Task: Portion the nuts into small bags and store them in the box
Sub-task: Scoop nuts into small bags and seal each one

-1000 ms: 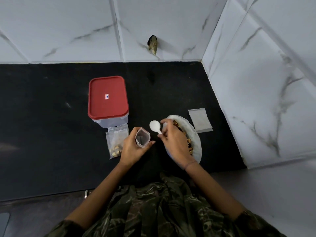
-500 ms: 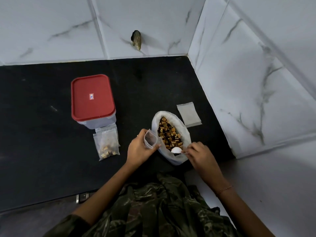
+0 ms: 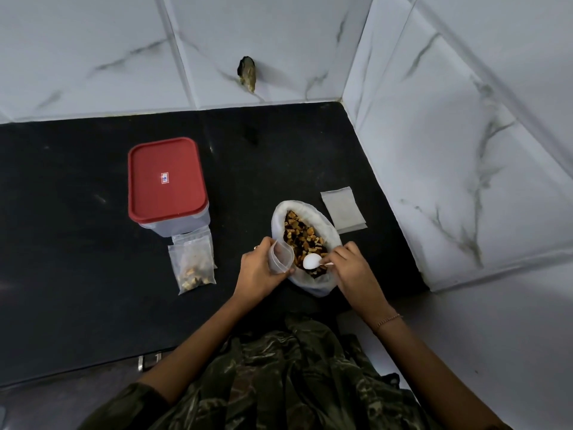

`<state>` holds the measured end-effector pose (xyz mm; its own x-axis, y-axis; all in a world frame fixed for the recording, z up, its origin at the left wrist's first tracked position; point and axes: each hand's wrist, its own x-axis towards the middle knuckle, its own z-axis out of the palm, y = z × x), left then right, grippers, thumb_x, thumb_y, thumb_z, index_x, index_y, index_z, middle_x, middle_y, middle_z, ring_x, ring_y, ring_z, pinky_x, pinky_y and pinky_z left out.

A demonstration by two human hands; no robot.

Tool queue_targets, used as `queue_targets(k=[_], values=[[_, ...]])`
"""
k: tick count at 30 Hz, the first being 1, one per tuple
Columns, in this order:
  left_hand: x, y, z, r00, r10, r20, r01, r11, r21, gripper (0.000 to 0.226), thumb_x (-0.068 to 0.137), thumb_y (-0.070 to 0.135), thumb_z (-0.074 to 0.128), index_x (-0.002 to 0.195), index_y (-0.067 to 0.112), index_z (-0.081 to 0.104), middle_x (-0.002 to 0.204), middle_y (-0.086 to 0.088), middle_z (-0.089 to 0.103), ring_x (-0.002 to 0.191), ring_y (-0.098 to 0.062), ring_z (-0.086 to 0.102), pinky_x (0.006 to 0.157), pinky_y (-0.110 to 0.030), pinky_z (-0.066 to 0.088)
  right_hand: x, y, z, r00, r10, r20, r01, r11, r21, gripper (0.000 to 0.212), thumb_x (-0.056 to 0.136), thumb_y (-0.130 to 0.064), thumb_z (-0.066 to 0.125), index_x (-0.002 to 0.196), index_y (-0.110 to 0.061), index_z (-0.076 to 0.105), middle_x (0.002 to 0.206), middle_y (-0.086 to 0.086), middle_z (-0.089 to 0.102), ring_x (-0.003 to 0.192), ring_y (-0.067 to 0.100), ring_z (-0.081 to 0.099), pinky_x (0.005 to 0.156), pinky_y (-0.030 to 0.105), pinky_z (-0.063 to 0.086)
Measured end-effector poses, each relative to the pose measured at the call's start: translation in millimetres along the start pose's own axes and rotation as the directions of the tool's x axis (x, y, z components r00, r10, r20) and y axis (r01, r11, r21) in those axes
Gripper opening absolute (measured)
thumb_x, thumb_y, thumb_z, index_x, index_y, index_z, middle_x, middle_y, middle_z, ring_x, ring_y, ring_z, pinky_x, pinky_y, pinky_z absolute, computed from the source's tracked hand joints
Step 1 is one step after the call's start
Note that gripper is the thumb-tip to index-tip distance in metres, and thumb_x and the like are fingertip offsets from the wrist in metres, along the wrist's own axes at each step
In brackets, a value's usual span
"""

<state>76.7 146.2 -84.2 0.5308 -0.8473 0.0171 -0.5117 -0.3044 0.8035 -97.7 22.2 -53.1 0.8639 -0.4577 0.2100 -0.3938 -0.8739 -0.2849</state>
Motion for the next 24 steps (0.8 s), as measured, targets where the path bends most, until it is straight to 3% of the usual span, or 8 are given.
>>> queue_targets(k=[3, 5, 10, 16, 21, 24], values=[[1, 0, -1, 1.0, -0.014, 0.023, 0.014, 1.0, -0.015, 0.045, 0.069, 0.03, 0.084, 0.099, 0.018, 0.052, 0.092, 0.01, 0.06, 0.087, -0.006, 0.058, 0.078, -0.031, 0.051, 17, -4, 1, 0.997, 0.078, 0.016, -0.078, 0.997, -0.003, 0.011, 0.081, -0.009, 0.062, 0.09, -0.009, 0.069, 0.088, 0.003, 0.063, 0.088, 0.014, 0.049, 0.075, 0.019, 0.042], [2, 1, -1, 0.999, -0.025, 0.035, 0.026, 0.999, -0.023, 0.045, 0.068, 0.028, 0.084, 0.098, 0.02, 0.051, 0.091, 0.012, 0.058, 0.086, -0.003, 0.057, 0.076, -0.027, 0.05, 32, -8, 2, 0.989, 0.131, 0.067, -0.128, 0.99, -0.052, 0.02, 0.076, -0.005, 0.072, 0.096, -0.008, 0.07, 0.094, 0.005, 0.065, 0.093, 0.02, 0.055, 0.078, 0.028, 0.051], [2, 1, -1, 0.998, -0.035, 0.043, 0.036, 0.999, -0.023, 0.047, 0.068, 0.029, 0.084, 0.098, 0.024, 0.048, 0.089, 0.018, 0.055, 0.085, 0.0, 0.056, 0.076, -0.025, 0.049, 66, -12, 1, 0.981, 0.164, 0.106, -0.159, 0.986, -0.046, 0.026, 0.088, -0.01, 0.06, 0.114, -0.013, 0.065, 0.108, 0.002, 0.061, 0.102, 0.015, 0.048, 0.084, 0.025, 0.045], [2, -2, -7, 0.999, -0.04, -0.022, 0.039, 0.998, -0.058, 0.044, 0.072, 0.044, 0.079, 0.099, 0.022, 0.052, 0.091, 0.014, 0.061, 0.085, -0.001, 0.059, 0.073, -0.025, 0.051, 68, -9, -18, 0.933, 0.353, -0.069, -0.34, 0.928, 0.154, 0.02, 0.09, -0.012, 0.06, 0.108, -0.01, 0.068, 0.102, 0.002, 0.064, 0.098, 0.012, 0.053, 0.08, 0.016, 0.039], [5, 1, -11, 0.99, -0.096, -0.099, 0.081, 0.986, -0.147, 0.048, 0.076, 0.035, 0.078, 0.111, 0.013, 0.053, 0.096, 0.011, 0.061, 0.088, -0.002, 0.06, 0.073, -0.017, 0.051, 60, -1, -18, 0.915, 0.402, 0.025, -0.402, 0.911, 0.095, 0.019, 0.089, -0.012, 0.061, 0.105, -0.008, 0.07, 0.101, 0.006, 0.067, 0.095, 0.017, 0.057, 0.076, 0.017, 0.038], [8, 5, -10, 0.992, -0.104, -0.07, 0.091, 0.982, -0.164, 0.044, 0.077, 0.03, 0.078, 0.11, 0.016, 0.052, 0.094, 0.015, 0.059, 0.088, 0.0, 0.06, 0.071, -0.01, 0.048, 59, -4, -11, 0.938, 0.344, 0.038, -0.345, 0.938, 0.017, 0.018, 0.091, -0.01, 0.058, 0.105, -0.007, 0.07, 0.1, 0.008, 0.066, 0.094, 0.019, 0.056, 0.076, 0.02, 0.042]])
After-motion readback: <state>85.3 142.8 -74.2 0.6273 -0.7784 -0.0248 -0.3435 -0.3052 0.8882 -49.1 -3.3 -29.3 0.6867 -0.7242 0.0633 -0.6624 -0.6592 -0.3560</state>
